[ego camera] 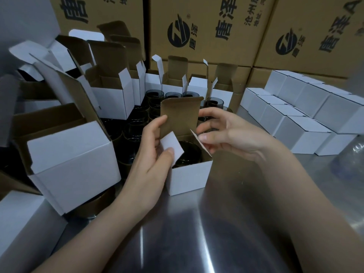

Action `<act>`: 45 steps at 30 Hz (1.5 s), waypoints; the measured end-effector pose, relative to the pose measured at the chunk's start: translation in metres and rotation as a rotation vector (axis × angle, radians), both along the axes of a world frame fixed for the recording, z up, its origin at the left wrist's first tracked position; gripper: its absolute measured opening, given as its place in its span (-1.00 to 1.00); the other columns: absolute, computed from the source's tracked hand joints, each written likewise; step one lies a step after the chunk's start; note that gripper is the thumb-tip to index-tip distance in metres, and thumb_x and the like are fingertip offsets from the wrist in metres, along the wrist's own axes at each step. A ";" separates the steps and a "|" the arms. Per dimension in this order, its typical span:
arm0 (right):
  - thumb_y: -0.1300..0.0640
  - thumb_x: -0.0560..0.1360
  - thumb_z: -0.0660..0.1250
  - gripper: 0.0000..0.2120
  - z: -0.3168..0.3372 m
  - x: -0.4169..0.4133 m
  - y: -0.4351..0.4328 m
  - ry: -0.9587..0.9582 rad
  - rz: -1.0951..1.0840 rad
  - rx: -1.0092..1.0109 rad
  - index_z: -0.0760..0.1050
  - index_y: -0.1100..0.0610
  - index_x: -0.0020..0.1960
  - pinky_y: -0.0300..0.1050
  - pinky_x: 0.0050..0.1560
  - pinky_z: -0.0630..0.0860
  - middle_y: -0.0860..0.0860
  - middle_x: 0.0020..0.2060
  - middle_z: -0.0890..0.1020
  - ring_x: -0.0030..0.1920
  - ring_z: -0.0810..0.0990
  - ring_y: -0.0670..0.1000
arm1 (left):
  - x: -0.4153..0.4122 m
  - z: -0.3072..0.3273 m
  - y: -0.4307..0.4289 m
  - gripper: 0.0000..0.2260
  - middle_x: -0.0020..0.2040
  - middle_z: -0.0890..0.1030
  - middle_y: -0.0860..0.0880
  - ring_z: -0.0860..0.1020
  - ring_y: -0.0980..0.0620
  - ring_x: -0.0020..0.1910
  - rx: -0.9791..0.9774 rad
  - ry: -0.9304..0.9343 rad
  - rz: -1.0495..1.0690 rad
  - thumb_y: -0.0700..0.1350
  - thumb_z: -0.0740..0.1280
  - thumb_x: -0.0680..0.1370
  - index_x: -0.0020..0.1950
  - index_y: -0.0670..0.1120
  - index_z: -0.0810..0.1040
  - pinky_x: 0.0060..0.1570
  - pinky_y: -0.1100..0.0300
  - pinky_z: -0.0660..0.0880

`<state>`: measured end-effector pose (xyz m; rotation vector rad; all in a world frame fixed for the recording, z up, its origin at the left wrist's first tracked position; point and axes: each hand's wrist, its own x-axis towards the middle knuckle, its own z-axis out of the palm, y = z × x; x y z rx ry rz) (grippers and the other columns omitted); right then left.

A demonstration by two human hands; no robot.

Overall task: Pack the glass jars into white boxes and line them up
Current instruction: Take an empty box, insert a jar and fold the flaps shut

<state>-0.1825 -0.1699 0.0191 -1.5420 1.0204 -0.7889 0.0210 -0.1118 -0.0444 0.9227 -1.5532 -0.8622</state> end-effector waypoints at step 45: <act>0.16 0.64 0.19 -0.71 -0.001 -0.007 0.001 0.192 0.173 0.027 0.64 -0.05 0.18 -0.09 -0.20 0.63 0.15 0.03 0.68 -0.12 0.62 0.10 | -0.001 0.009 0.006 -0.85 0.19 0.56 0.21 0.50 0.32 0.18 0.143 0.114 0.042 -0.16 0.20 0.47 -0.15 -0.04 0.56 0.14 0.26 0.38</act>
